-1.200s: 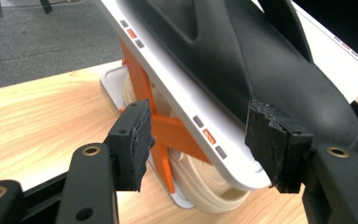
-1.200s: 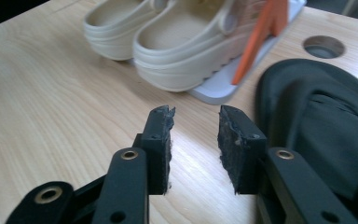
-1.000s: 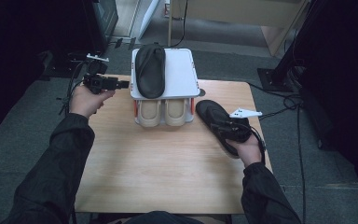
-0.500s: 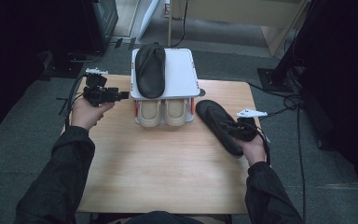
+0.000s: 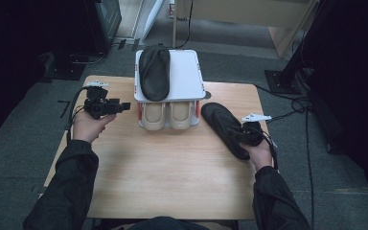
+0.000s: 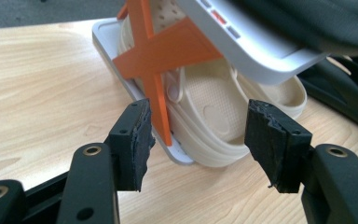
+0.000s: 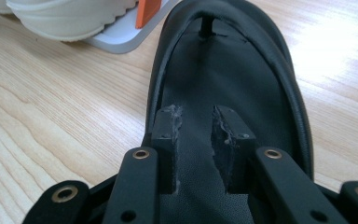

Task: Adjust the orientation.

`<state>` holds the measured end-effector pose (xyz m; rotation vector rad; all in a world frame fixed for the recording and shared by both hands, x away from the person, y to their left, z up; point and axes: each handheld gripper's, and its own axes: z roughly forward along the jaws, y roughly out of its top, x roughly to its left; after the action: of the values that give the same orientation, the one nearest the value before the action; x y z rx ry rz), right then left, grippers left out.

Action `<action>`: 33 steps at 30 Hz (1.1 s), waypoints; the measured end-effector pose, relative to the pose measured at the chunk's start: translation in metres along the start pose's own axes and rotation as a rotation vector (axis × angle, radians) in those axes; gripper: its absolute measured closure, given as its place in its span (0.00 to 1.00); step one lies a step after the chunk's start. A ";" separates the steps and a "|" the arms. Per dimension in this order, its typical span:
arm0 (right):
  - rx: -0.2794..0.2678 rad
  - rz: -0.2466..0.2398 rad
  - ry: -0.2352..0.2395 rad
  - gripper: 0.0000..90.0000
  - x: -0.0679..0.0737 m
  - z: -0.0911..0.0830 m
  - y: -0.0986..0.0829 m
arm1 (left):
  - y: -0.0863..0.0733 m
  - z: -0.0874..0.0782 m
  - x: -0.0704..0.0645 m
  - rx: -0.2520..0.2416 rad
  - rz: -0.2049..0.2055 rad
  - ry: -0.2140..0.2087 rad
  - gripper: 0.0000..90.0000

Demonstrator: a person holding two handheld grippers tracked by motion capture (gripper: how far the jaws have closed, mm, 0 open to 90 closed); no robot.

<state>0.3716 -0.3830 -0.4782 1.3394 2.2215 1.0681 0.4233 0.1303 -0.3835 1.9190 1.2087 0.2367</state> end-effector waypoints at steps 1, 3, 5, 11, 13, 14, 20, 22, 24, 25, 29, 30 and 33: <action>0.005 0.000 0.000 0.79 0.000 0.001 0.000 | -0.001 0.000 0.001 -0.005 -0.001 0.000 0.46; 0.008 -0.001 0.005 0.79 0.001 0.002 0.000 | -0.004 0.001 0.001 -0.006 -0.007 0.001 0.46; 0.012 -0.010 -0.001 0.79 0.003 0.003 0.000 | -0.008 0.002 0.002 -0.004 -0.005 0.001 0.46; 0.016 -0.012 0.009 0.79 0.005 0.004 0.001 | -0.014 0.004 0.007 -0.020 -0.007 -0.001 0.47; 0.020 -0.010 0.013 0.79 0.006 0.004 0.002 | -0.015 0.006 0.007 -0.018 -0.006 0.002 0.47; 0.019 -0.013 0.013 0.79 0.007 0.005 0.002 | -0.016 0.006 0.007 -0.013 -0.004 0.002 0.47; 0.019 -0.013 0.036 0.78 0.012 0.008 0.003 | -0.018 0.009 0.005 -0.003 0.005 -0.003 0.47; 0.022 -0.019 0.042 0.78 0.015 0.009 0.004 | -0.018 0.009 0.005 -0.001 0.008 -0.006 0.47; 0.024 -0.024 0.041 0.77 0.015 0.009 0.005 | -0.019 0.011 0.004 0.000 0.009 -0.006 0.47; 0.024 -0.027 0.040 0.77 0.015 0.009 0.005 | -0.019 0.011 0.004 0.008 0.010 -0.005 0.47; 0.022 -0.009 0.055 0.77 0.013 0.008 0.005 | -0.019 0.012 0.004 0.008 0.013 -0.005 0.47; 0.020 -0.012 0.053 0.77 0.013 0.009 0.005 | -0.019 0.012 0.004 0.008 0.013 -0.005 0.47; 0.021 -0.016 0.056 0.77 0.015 0.010 0.005 | -0.020 0.013 0.005 0.015 0.014 -0.004 0.47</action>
<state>0.3731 -0.3644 -0.4794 1.3132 2.2858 1.0915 0.4198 0.1308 -0.4071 1.9405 1.1980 0.2314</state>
